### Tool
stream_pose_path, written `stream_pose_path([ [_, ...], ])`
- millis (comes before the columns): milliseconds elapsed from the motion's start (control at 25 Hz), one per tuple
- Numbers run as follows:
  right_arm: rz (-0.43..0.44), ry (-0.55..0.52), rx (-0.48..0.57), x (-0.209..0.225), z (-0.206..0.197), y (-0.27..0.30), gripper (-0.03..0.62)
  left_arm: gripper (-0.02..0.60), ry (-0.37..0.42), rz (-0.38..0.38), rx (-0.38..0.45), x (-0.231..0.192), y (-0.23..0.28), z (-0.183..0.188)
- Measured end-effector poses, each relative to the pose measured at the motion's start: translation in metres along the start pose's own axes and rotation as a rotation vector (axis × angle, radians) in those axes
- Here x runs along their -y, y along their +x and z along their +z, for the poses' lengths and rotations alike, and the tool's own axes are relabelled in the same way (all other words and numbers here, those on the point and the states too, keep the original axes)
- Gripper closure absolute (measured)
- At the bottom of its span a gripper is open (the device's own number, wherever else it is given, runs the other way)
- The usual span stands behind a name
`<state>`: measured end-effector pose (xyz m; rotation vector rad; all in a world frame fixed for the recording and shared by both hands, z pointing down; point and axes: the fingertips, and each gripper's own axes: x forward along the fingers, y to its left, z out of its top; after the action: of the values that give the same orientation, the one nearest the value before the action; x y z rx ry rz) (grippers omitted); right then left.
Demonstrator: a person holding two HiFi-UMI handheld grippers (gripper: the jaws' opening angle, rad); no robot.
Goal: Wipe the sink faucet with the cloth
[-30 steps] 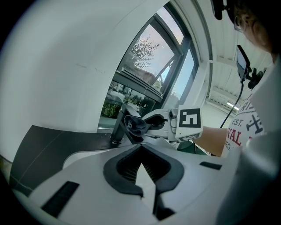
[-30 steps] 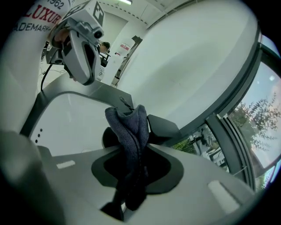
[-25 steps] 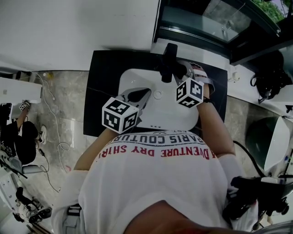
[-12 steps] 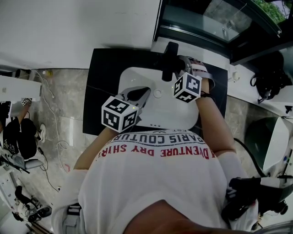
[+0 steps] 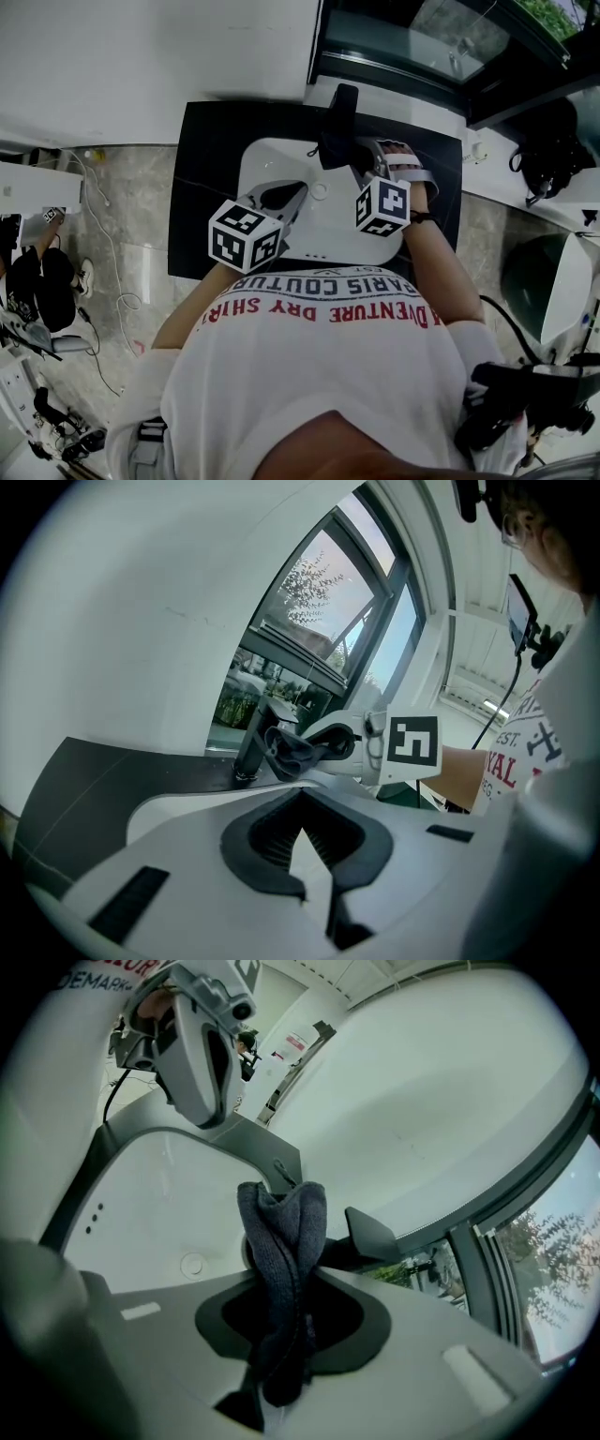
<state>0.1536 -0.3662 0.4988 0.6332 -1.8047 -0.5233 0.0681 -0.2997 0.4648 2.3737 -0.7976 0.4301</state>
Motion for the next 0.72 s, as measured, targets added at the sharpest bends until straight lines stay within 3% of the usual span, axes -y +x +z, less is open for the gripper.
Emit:
stream_pose_path([
  [320, 0.092, -0.019, 0.033, -0.02, 0.002, -0.01, 0.516, 0.58, 0.003, -0.005, 0.0, 0.004, 0.002, -0.001],
  [720, 0.093, 0.125, 0.035, 0.019, -0.005, 0.01, 0.515, 0.581, -0.005, 0.009, -0.002, 0.0, -0.002, -0.001],
])
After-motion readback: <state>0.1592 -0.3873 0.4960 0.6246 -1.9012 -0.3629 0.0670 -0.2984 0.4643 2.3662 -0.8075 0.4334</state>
